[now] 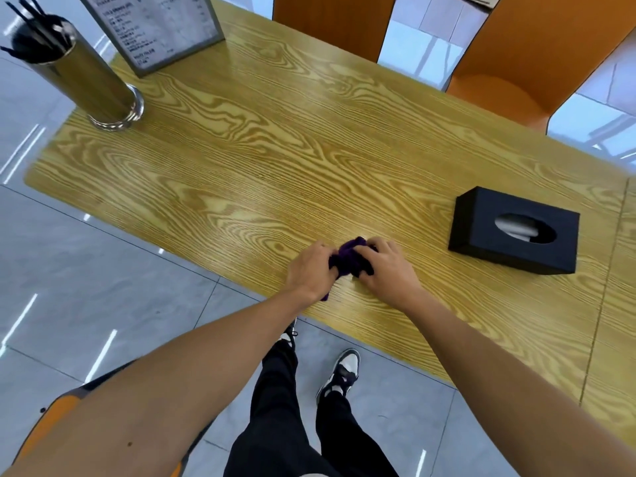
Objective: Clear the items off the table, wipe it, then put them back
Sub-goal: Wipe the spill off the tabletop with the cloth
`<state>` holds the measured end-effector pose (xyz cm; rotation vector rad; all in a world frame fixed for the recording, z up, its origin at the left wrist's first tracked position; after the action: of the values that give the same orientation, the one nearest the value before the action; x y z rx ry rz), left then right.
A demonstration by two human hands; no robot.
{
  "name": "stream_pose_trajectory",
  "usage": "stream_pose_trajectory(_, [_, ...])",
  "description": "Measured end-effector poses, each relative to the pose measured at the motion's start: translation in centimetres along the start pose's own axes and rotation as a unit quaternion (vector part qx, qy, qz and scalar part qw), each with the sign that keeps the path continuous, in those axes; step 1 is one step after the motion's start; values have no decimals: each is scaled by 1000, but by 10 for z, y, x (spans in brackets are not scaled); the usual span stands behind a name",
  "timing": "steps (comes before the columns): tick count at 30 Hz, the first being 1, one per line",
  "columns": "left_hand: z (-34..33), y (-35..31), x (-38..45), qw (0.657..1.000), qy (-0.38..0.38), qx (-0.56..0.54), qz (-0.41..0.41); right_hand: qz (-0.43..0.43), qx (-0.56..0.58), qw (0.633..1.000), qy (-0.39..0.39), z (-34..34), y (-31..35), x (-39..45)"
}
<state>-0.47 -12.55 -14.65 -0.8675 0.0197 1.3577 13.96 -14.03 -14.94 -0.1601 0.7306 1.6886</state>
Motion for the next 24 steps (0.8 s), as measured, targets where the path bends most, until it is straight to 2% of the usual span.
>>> stream_pose_trajectory(12, [-77, -38, -48, 999, 51, 13, -15, -25, 12, 1000, 9, -35, -40, -84])
stream_pose_trajectory(19, [-140, -84, -85, 995, 96, -5, -27, -59, 24, 998, 14, -61, -85, -149])
stream_pose_trajectory(24, [-183, -115, -114, 985, 161, -56, -26, -80, 15, 995, 56, -81, -114, -192])
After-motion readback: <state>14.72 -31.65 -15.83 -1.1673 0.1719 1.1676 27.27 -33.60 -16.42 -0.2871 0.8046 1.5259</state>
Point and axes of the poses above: each hand's wrist, its own x-axis towards the middle knuckle, its own z-axis out of the back of the hand, y = z × x, the point moved 9 cm from there along x, towards the middle knuckle, and after that the axes turned 7 degrees about y, right-handed, at the moved point
